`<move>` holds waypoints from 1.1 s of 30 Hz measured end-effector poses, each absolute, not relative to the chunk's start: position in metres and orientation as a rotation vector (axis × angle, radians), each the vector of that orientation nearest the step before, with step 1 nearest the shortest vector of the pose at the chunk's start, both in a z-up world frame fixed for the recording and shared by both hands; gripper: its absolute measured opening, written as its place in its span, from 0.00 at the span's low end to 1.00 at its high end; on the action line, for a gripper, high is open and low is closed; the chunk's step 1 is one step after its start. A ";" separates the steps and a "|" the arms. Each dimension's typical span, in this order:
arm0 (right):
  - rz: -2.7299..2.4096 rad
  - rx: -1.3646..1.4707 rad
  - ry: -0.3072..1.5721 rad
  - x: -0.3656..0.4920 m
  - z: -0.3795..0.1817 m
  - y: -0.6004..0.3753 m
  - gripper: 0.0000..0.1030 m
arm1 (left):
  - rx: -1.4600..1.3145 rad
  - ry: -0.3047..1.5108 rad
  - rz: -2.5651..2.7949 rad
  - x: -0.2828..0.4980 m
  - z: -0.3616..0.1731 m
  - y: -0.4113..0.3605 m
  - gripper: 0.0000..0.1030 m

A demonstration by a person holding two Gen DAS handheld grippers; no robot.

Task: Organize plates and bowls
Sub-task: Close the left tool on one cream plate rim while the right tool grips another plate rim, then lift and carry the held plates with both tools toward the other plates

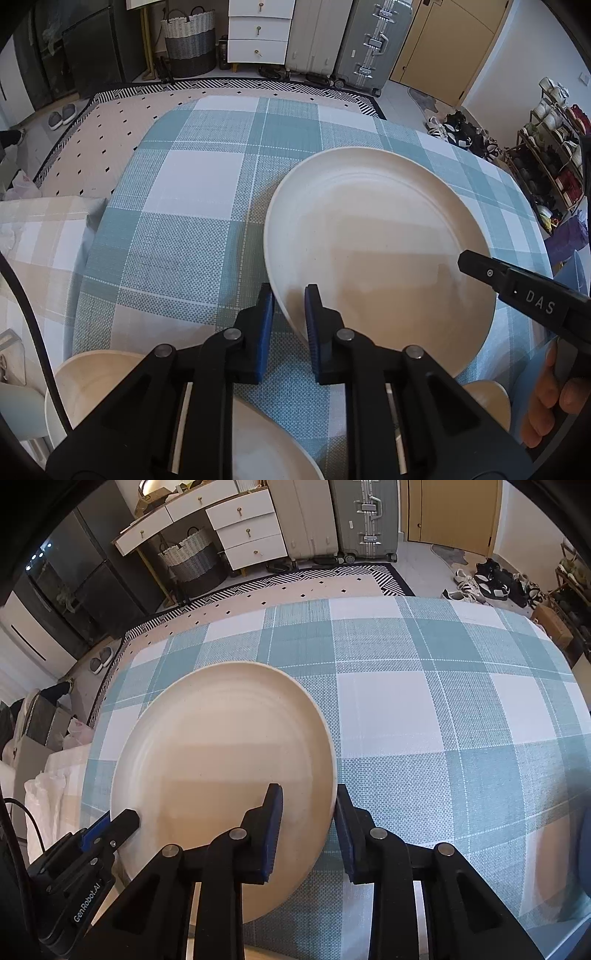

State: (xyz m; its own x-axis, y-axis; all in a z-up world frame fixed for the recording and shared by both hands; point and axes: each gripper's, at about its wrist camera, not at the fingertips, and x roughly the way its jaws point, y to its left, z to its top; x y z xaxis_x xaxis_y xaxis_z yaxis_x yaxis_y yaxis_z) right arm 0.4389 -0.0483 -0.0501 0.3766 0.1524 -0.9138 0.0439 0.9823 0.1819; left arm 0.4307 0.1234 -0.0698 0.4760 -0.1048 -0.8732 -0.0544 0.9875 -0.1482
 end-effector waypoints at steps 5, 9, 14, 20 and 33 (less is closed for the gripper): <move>0.069 0.168 1.171 0.437 -0.048 -0.046 0.27 | -0.170 1.063 -0.032 0.427 -0.067 0.125 0.13; 0.063 0.142 1.158 0.433 -0.046 -0.043 0.27 | -0.168 1.041 -0.032 0.424 -0.062 0.125 0.13; 0.059 0.111 1.131 0.427 -0.040 -0.039 0.27 | -0.150 1.009 -0.027 0.415 -0.051 0.124 0.13; 0.066 0.097 1.094 0.415 -0.026 -0.039 0.27 | -0.147 0.972 -0.024 0.402 -0.033 0.124 0.13; 0.081 0.100 1.046 0.381 0.006 -0.040 0.27 | -0.139 0.922 -0.027 0.363 0.004 0.120 0.13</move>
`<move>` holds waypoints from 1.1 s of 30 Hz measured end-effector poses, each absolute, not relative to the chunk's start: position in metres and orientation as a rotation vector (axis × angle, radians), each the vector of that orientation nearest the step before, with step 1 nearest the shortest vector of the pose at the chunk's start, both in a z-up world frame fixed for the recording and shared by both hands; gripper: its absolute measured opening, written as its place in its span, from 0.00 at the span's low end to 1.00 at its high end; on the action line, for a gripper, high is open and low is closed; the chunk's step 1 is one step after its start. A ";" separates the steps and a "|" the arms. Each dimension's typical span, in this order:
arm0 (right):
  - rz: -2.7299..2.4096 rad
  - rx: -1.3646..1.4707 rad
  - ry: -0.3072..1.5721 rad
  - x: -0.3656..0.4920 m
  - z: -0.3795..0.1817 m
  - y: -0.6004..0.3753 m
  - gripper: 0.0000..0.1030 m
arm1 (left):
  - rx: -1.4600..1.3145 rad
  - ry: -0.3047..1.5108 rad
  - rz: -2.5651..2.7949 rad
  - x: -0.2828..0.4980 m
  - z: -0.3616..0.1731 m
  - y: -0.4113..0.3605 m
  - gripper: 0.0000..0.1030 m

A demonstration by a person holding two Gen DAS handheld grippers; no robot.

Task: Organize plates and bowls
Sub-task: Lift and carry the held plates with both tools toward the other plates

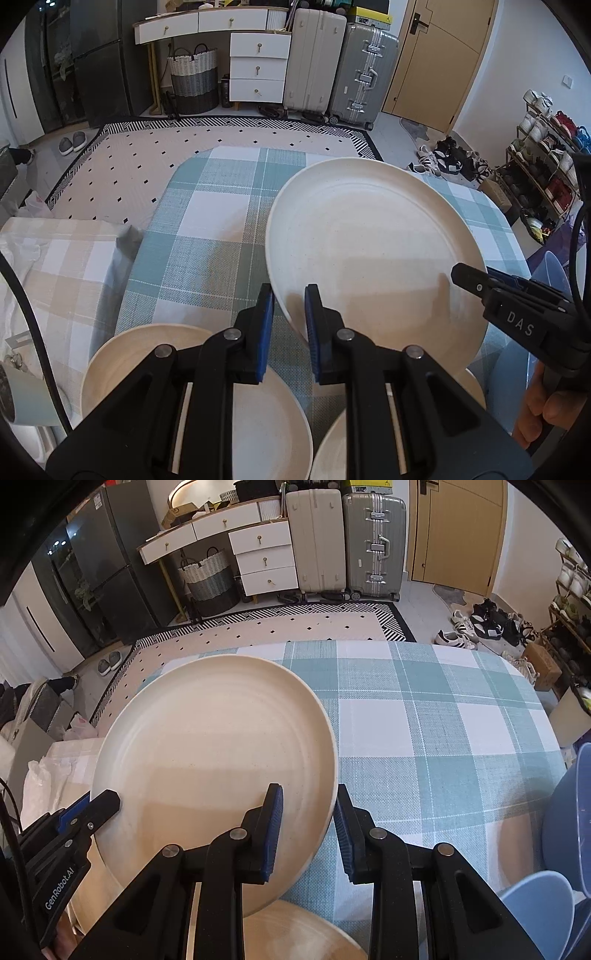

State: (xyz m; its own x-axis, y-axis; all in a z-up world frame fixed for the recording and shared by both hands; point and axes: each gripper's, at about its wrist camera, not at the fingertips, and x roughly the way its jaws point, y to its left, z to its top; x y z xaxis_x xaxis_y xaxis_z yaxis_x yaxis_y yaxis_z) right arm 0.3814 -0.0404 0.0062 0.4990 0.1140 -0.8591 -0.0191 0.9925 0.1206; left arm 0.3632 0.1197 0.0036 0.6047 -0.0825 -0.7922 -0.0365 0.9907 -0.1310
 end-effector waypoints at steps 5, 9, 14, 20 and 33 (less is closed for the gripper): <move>0.089 0.099 1.029 0.366 0.015 -0.043 0.27 | -0.133 0.907 -0.027 0.343 0.014 0.116 0.14; 0.100 0.107 1.023 0.354 0.021 -0.044 0.27 | -0.127 0.895 -0.026 0.326 0.021 0.113 0.14; 0.108 0.107 1.005 0.335 0.030 -0.044 0.27 | -0.124 0.886 -0.028 0.305 0.027 0.110 0.14; 0.118 0.109 0.983 0.313 0.040 -0.046 0.27 | -0.119 0.876 -0.032 0.280 0.034 0.107 0.14; 0.143 0.120 0.962 0.269 0.050 -0.052 0.27 | -0.103 0.861 -0.037 0.233 0.043 0.098 0.14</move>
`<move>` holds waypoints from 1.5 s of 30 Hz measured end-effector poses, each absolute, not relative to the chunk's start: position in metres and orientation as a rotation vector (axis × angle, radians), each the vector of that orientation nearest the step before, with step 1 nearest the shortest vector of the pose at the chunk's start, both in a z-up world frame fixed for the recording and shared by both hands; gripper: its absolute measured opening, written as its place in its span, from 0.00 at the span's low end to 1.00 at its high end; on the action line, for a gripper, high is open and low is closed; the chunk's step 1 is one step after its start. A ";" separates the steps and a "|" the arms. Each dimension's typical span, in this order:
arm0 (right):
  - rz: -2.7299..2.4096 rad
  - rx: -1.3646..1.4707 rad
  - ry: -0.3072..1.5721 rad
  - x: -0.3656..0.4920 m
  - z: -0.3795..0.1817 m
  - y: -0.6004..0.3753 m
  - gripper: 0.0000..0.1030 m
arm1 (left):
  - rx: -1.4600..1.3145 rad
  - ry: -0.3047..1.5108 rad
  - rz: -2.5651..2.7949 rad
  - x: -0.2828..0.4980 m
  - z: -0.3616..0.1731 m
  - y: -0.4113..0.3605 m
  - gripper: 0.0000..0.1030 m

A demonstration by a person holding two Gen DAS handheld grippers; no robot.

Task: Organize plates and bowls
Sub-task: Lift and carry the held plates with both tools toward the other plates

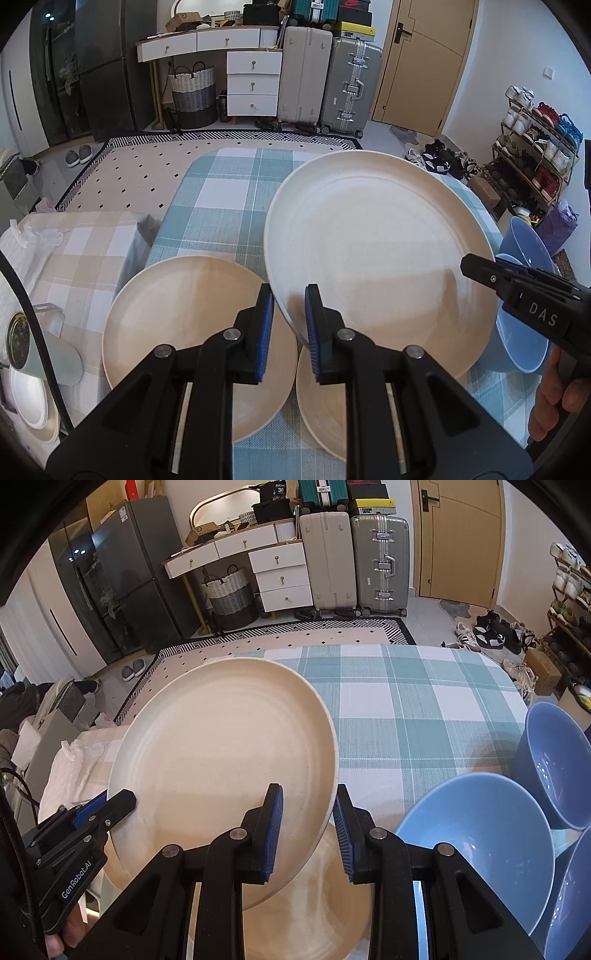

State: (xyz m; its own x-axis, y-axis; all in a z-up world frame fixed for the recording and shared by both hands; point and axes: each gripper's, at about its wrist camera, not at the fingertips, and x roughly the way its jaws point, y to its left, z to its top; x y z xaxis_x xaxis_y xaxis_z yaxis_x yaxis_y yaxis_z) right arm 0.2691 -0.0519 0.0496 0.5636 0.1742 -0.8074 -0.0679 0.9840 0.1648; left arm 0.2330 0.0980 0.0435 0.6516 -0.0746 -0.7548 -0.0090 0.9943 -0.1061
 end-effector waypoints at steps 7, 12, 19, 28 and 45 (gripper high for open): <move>0.150 0.132 0.963 0.252 0.047 -0.056 0.27 | -0.084 0.867 -0.040 0.211 0.044 0.090 0.14; 0.152 0.132 0.966 0.240 0.043 -0.061 0.27 | -0.078 0.862 -0.044 0.197 0.044 0.083 0.14; 0.154 0.130 0.970 0.222 0.037 -0.064 0.27 | -0.070 0.867 -0.044 0.181 0.040 0.077 0.14; 0.170 0.123 0.979 0.201 0.030 -0.063 0.27 | -0.072 0.871 -0.043 0.164 0.035 0.080 0.14; 0.159 0.073 0.998 0.170 0.005 -0.059 0.27 | -0.052 0.902 -0.047 0.144 -0.004 0.074 0.14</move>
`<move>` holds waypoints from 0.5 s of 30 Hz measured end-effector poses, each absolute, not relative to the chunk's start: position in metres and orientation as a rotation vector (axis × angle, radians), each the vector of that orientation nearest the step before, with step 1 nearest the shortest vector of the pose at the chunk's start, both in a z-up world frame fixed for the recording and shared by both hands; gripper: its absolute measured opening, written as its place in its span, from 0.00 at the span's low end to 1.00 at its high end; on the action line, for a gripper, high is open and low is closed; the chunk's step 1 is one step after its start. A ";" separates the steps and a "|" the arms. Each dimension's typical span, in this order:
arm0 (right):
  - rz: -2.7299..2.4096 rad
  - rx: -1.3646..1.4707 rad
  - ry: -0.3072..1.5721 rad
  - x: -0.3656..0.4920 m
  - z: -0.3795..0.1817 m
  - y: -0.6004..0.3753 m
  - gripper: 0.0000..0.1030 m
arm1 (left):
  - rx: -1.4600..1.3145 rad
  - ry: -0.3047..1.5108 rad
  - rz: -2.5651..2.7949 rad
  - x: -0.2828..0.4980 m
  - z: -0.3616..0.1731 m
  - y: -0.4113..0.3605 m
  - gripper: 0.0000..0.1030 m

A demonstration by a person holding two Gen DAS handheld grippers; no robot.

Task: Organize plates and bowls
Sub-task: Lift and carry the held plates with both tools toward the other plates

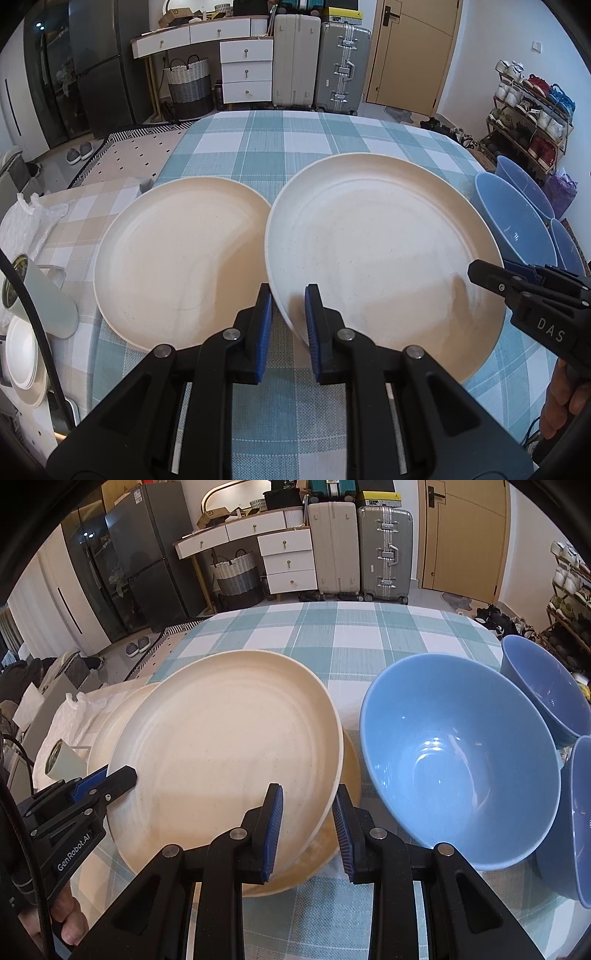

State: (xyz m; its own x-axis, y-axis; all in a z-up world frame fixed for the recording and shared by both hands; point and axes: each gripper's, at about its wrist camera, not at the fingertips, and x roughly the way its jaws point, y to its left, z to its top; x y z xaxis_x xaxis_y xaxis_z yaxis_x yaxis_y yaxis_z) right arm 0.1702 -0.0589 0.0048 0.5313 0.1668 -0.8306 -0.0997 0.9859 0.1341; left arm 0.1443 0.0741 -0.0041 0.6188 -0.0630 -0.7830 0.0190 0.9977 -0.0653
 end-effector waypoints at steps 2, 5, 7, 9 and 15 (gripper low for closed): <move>0.159 0.068 0.999 0.169 0.001 -0.058 0.27 | -0.047 0.906 -0.045 0.144 -0.009 0.074 0.14; 0.155 0.049 0.993 0.166 -0.003 -0.055 0.27 | -0.050 0.913 -0.046 0.144 -0.015 0.075 0.14; 0.149 0.034 0.988 0.164 -0.004 -0.054 0.27 | -0.048 0.913 -0.045 0.145 -0.018 0.074 0.14; 0.142 0.018 0.984 0.164 -0.006 -0.053 0.27 | -0.038 0.911 -0.043 0.146 -0.019 0.072 0.14; 0.123 -0.016 0.985 0.164 -0.014 -0.052 0.27 | -0.007 0.908 -0.038 0.149 -0.028 0.065 0.14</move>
